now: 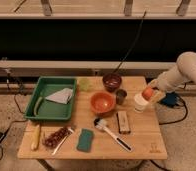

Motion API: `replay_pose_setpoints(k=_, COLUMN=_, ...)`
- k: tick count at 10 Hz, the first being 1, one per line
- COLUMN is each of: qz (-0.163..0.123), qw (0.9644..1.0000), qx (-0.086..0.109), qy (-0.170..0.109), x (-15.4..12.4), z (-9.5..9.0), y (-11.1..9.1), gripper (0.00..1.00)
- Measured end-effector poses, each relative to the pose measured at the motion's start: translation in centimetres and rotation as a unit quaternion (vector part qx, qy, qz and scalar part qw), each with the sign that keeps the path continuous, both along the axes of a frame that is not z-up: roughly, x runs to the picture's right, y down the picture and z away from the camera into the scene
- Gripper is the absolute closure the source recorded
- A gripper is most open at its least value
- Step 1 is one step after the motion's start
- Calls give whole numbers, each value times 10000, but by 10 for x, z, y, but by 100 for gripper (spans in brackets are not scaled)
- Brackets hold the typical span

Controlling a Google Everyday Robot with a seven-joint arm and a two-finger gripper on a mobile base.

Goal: Place apple in paper cup

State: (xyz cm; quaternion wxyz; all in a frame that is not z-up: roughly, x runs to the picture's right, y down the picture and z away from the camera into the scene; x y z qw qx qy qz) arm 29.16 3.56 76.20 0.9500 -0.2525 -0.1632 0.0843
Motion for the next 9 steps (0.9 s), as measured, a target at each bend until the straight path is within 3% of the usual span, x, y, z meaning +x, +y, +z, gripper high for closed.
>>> replay_pose_setpoints(k=2, qz=-9, qw=10000, qx=-28, qy=-2, x=-3, z=10, y=3, gripper=100)
replay_pose_setpoints(k=4, qz=11, qw=10000, qx=-51, qy=11, x=-3, z=19, y=6, gripper=91)
replay_pose_setpoints(k=9, qz=101, qw=9998, qx=-144, qy=8, x=-3, z=41, y=11, gripper=39)
